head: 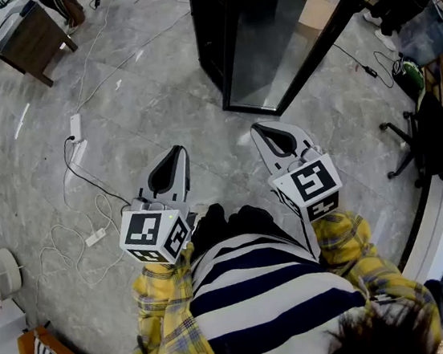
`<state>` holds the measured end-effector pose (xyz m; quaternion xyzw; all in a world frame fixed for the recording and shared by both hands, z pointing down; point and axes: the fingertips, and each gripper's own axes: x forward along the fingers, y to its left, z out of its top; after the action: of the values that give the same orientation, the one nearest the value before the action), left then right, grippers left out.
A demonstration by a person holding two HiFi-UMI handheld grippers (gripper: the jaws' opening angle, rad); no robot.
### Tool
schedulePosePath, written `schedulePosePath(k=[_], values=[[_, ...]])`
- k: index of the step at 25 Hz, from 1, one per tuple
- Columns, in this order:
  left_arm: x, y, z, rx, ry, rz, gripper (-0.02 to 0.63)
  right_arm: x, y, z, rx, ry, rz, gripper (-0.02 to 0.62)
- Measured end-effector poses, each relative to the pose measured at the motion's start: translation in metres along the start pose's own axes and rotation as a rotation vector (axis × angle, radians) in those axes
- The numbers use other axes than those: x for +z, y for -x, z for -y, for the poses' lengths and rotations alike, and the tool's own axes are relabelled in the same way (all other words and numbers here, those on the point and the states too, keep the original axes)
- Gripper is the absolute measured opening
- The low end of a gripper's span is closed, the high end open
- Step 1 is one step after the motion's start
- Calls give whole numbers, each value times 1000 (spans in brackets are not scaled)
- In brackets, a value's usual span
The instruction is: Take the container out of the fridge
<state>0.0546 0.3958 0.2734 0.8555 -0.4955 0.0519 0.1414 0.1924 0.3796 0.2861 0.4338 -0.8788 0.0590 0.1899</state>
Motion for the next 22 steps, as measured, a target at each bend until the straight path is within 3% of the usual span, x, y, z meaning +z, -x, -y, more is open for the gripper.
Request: schedulePosePath(k=[22], values=[[5,-7,-21,20,-1,11,31,-3,-26,-1,36,-16,-25,28]])
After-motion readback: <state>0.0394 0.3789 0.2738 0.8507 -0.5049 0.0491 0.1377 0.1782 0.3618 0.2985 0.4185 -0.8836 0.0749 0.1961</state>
